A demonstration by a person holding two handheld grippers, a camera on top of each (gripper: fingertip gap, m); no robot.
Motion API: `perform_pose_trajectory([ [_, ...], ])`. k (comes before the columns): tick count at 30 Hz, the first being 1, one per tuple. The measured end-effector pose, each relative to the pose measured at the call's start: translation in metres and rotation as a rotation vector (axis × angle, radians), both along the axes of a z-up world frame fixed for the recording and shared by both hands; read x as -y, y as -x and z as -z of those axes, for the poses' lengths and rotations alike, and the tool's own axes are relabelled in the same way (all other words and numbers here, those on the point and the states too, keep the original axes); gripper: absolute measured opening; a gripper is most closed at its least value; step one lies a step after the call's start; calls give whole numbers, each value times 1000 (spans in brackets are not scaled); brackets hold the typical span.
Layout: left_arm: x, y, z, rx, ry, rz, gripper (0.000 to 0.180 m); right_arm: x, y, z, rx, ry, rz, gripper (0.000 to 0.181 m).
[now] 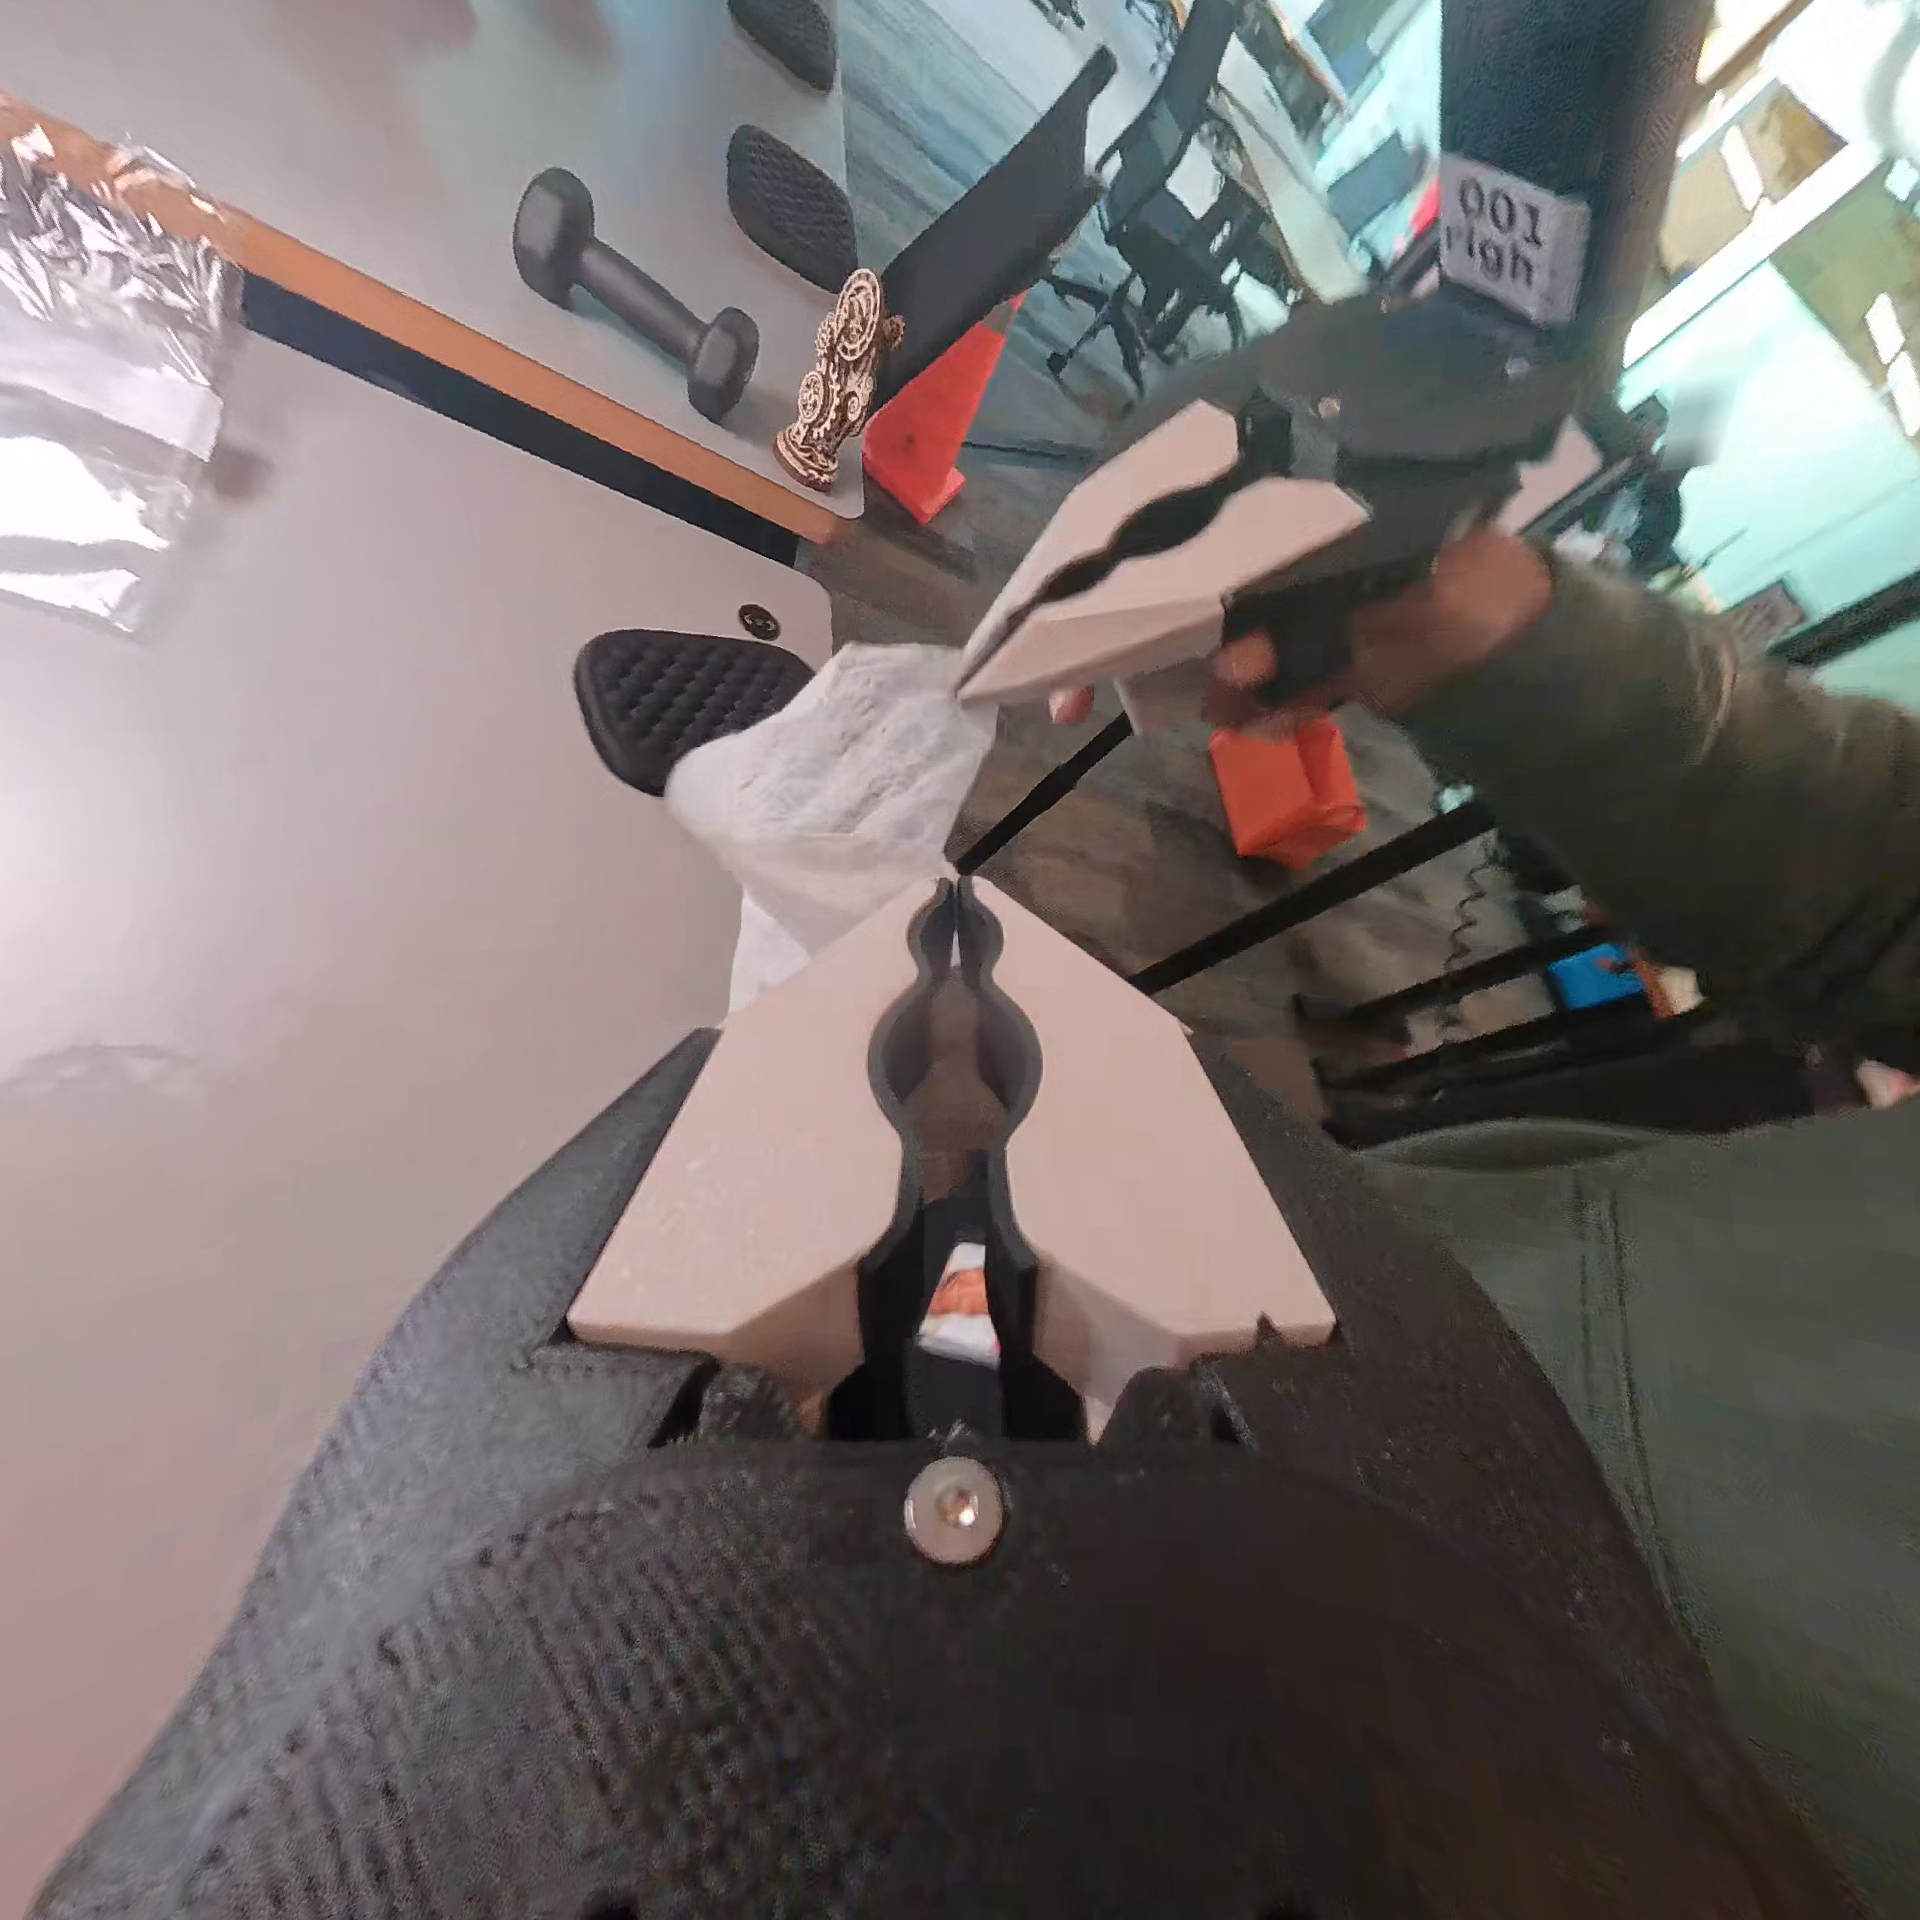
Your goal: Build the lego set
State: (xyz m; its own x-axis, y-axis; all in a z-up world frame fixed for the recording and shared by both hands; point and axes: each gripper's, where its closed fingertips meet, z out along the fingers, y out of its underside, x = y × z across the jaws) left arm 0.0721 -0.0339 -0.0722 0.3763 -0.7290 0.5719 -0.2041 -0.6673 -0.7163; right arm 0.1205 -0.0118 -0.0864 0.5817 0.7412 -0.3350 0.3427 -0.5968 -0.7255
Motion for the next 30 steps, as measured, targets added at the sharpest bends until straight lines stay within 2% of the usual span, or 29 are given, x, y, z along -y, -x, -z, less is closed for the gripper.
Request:
perform_pose_trajectory([
  [1, -2, -8, 2, 17, 25, -21, 0, 2, 9, -3, -28, -5, 0, 0],
  [4, -9, -28, 5, 34, 25, -82, 0, 7, 24, -10, -31, -109, -5, 0],
  [8, -18, -39, -2, 87, 32, -156, 0, -1, 14, -14, 54, -275, 27, 0],
  [14, -30, -51, -18, 168, 46, -197, 0, -3, 7, -30, 12, -381, 50, 0],
  [20, -37, -63, -34, 229, 36, -231, 0, -6, 5, -40, 46, -469, 90, 18],
  [28, -45, -68, -60, 344, 52, -296, 0, -20, -4, -64, 124, -620, 257, 15],
  [30, -44, -68, -68, 372, 57, -303, 0, -23, -7, -72, 137, -663, 313, 8],
])
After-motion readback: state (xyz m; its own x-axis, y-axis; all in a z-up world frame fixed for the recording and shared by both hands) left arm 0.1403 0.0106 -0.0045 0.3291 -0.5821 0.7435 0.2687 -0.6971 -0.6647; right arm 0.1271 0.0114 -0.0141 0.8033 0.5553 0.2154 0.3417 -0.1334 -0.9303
